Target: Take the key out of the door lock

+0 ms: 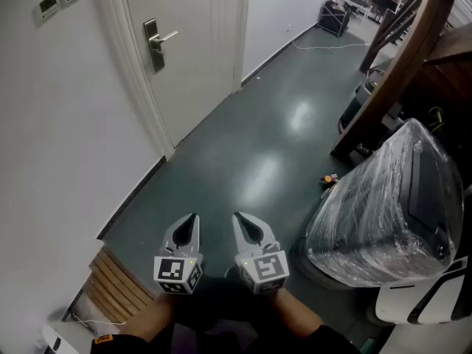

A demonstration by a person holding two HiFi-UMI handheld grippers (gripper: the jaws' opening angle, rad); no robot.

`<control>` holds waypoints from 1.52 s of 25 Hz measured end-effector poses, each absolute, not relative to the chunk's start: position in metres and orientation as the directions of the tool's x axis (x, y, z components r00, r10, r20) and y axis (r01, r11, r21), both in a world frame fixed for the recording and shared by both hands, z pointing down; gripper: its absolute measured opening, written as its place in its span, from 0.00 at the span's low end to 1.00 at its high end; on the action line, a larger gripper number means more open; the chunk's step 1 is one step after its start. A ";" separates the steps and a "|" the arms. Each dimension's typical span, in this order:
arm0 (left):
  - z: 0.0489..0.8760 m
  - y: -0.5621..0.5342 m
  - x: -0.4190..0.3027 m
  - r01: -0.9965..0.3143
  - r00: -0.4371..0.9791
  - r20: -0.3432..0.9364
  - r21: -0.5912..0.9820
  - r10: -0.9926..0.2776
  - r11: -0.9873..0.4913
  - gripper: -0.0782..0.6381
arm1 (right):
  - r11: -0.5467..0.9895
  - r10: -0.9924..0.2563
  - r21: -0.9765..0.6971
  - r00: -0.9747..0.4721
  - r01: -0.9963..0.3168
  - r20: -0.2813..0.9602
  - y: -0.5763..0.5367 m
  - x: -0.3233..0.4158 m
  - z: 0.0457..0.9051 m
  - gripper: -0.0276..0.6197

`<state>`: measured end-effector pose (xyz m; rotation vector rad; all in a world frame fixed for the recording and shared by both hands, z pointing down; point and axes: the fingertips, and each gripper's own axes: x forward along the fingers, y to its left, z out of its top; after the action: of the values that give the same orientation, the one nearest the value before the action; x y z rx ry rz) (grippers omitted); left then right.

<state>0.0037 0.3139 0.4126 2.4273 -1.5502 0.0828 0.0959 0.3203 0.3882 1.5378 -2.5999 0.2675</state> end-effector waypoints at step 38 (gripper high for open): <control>0.408 0.269 0.026 -0.910 0.413 0.200 0.131 -0.888 -0.394 0.13 | 0.449 -0.872 -0.157 -0.469 -0.880 0.138 0.274 0.133 0.366 0.03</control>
<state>0.0262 0.2693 0.4078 2.4496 -1.5853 0.1436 0.1325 0.2743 0.3663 1.5981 -2.6415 0.3211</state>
